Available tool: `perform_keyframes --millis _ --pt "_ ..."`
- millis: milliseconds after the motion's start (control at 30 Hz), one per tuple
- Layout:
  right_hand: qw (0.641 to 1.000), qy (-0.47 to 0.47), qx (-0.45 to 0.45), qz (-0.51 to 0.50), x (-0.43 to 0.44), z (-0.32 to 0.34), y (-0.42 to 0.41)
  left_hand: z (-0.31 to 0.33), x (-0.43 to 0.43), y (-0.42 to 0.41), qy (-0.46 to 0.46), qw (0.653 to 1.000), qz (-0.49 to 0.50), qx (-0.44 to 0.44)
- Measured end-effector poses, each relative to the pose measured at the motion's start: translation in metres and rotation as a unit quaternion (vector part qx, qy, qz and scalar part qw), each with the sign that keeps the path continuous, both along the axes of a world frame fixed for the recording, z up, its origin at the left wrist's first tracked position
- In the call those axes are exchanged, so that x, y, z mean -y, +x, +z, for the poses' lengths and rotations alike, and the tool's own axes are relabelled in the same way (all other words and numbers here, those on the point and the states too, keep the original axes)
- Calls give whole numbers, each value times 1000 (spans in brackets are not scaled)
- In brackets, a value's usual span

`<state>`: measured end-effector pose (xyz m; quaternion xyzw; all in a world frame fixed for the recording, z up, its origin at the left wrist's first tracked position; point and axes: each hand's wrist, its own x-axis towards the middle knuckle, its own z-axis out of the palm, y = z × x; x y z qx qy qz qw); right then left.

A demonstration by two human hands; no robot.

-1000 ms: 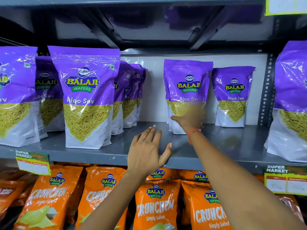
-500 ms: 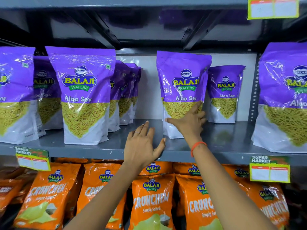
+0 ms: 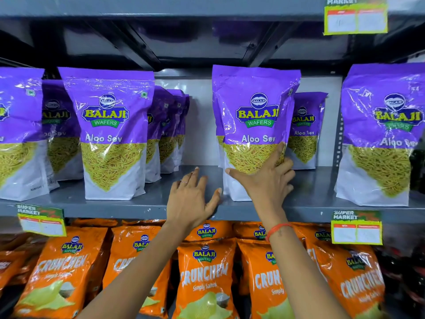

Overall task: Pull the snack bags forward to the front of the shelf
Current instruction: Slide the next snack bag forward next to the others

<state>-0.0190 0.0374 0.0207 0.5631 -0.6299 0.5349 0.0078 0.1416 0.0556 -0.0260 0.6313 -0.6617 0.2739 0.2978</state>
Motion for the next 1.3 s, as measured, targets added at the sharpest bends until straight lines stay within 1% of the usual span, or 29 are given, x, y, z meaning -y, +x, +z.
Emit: perform_keyframes --millis 333,667,1300 --pt "1000 -17 -8 -13 -15 -2 -6 2 -3 0 24 1000 9 1" --pt "999 -39 -7 -26 -22 -5 -7 3 -5 -1 29 1000 10 -3" --pt "997 -57 5 -49 -15 -10 -2 4 -5 -2 38 999 8 -6"
